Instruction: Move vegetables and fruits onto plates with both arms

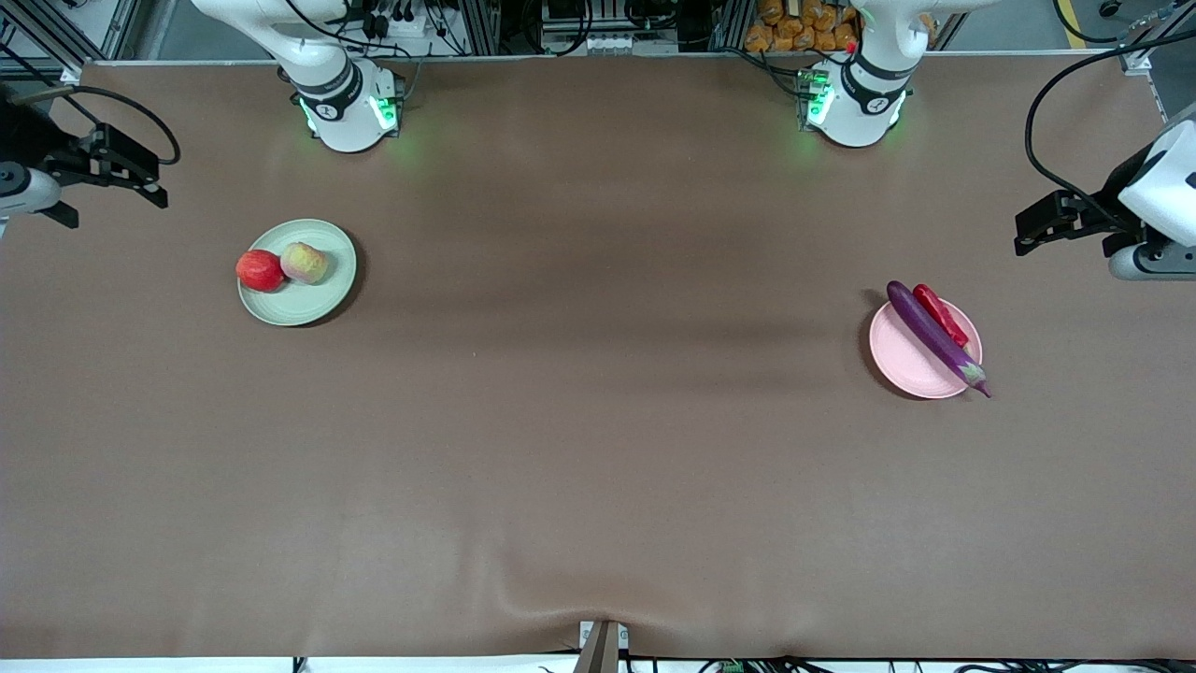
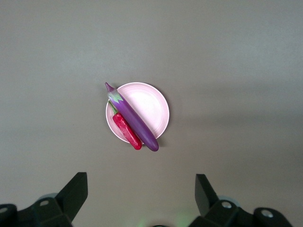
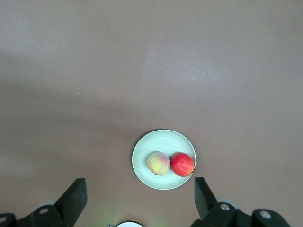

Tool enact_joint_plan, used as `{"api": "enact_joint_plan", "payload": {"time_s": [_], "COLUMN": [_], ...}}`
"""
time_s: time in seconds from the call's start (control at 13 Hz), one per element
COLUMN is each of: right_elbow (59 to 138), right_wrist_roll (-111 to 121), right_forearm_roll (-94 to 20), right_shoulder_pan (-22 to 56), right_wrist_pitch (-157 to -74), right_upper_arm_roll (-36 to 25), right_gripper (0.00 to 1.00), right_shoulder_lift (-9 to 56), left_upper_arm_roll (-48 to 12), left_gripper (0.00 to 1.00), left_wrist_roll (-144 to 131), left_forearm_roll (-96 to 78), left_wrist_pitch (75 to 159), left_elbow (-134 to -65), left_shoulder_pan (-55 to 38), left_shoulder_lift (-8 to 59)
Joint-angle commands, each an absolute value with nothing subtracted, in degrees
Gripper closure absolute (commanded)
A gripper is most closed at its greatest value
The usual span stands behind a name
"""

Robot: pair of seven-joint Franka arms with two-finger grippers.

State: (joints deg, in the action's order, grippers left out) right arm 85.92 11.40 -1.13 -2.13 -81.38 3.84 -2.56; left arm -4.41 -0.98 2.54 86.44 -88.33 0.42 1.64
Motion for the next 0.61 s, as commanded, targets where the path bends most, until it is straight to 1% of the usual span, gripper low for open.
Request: {"api": "enact_joint_plan", "payload": {"time_s": [0.0,0.54], "right_elbow": [84.6,85.0], "right_wrist_roll": [10.9,10.3], "right_forearm_roll": [-1.5,-0.4], "right_shoulder_pan": [-3.7,-4.3], "right_wrist_pitch": [-80.5,-80.5], "right_upper_arm_roll": [4.7,4.7], "right_gripper": [0.0,0.0], "right_shoulder_lift": [-1.9,-1.8], "left_upper_arm_roll": [-4.9,-4.8], "left_gripper": [0.0,0.0], "left_wrist_roll": [0.3,0.6], "left_forearm_roll": [1.5,1.4], "left_wrist_pitch": [86.5,86.6], "left_elbow": [-88.8,-89.2], "left_shoulder_pan": [0.6,1.0], "left_shoulder_lift": [1.1,1.1]}}
